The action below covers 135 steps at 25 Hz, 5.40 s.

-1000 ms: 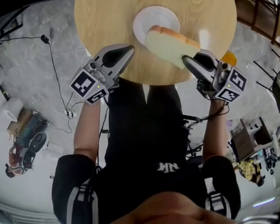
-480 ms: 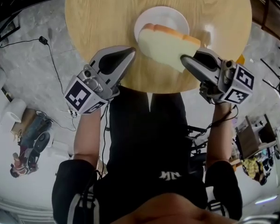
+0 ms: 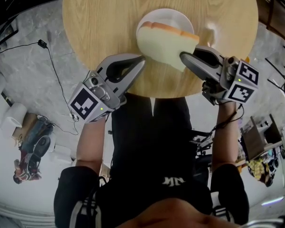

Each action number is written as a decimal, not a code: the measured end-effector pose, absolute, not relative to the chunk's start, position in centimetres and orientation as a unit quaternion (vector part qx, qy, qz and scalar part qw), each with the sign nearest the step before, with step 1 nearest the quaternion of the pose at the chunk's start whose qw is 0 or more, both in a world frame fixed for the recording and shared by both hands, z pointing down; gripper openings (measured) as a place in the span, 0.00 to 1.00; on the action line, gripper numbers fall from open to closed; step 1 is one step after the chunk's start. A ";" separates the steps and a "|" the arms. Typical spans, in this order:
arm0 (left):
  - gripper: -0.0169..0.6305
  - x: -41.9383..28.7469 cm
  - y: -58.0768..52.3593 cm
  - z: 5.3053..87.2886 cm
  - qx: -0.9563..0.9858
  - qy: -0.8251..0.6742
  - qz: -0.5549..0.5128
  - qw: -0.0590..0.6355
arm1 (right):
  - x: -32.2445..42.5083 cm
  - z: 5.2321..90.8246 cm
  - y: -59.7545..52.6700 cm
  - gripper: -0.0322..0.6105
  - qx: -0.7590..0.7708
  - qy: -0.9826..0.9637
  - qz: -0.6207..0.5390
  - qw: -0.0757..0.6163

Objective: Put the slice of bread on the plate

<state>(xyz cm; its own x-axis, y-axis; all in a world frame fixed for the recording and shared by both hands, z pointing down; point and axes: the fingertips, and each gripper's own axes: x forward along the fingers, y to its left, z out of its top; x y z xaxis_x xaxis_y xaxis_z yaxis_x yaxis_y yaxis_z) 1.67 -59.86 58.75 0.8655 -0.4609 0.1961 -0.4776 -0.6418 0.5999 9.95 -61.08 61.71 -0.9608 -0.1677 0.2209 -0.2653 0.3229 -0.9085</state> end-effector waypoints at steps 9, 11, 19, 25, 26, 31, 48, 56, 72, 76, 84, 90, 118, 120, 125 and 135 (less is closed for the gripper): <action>0.05 2.1 -59.2 58.5 0.906 -0.256 0.008 0.337 | 10.3 62.5 -61.1 0.19 0.154 -0.807 0.566 0.068; 0.05 2.2 -59.0 58.6 0.906 -0.254 0.007 0.338 | 10.5 62.8 -61.1 0.19 0.162 -0.806 0.564 0.077; 0.05 3.0 -59.1 58.4 0.907 -0.249 0.005 0.341 | 11.1 63.2 -61.7 0.23 0.200 -0.819 0.522 0.127; 0.05 3.0 -59.1 58.7 0.907 -0.245 0.005 0.342 | 11.6 64.5 -61.9 0.28 0.246 -0.833 0.456 0.195; 0.05 3.0 -59.0 58.7 0.907 -0.244 0.005 0.342 | 11.7 64.5 -62.0 0.29 0.252 -0.834 0.446 0.204; 0.05 3.0 -59.2 58.8 0.907 -0.243 0.005 0.343 | 11.9 64.9 -62.5 0.32 0.274 -0.841 0.404 0.235; 0.05 1.0 -59.3 58.9 0.904 -0.278 0.013 0.324 | 12.7 61.5 -63.5 0.36 0.352 -0.881 0.219 0.228; 0.05 -3.3 -60.1 55.6 0.918 -0.231 -0.002 0.321 | 7.2 49.8 -61.7 0.05 0.309 -0.931 0.150 0.121; 0.05 -1.5 -55.3 36.9 0.959 -0.228 -0.057 0.160 | 8.6 30.7 -53.7 0.06 0.201 -0.968 0.104 -0.112; 0.05 -0.7 -48.4 34.0 0.962 -0.238 -0.053 0.125 | 11.4 29.1 -46.7 0.05 0.174 -0.955 0.135 -0.200; 0.05 2.0 -38.2 36.7 0.953 -0.275 0.006 0.131 | 13.1 34.1 -36.1 0.05 0.137 -0.954 0.180 -0.195; 0.05 0.8 -34.0 36.5 0.949 -0.285 0.032 0.133 | 12.6 33.0 -33.4 0.05 0.129 -0.958 0.149 -0.209; 0.05 -13.8 -9.4 38.4 0.955 -0.234 -0.077 0.163 | -2.6 30.3 -10.9 0.06 0.202 -0.962 0.146 -0.116; 0.05 -14.2 -8.4 36.9 0.954 -0.246 -0.083 0.146 | -2.6 29.5 -9.6 0.06 0.186 -0.965 0.138 -0.125; 0.05 -13.1 -3.3 35.5 0.952 -0.253 -0.078 0.152 | -2.4 27.1 -2.9 0.06 0.133 -0.972 0.120 -0.151; 0.05 -5.0 13.7 39.3 0.949 -0.223 -0.024 0.222 | 4.3 34.3 15.0 0.05 0.134 -0.954 0.201 -0.177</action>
<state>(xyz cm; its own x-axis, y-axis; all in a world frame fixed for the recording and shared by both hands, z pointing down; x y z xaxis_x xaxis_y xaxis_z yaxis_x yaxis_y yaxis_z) -5.04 13.65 39.31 0.8993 -0.4339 0.0538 -0.4127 -0.8017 0.4323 4.32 14.98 34.31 -0.9011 -0.3276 -0.2842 -0.1852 0.8832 -0.4309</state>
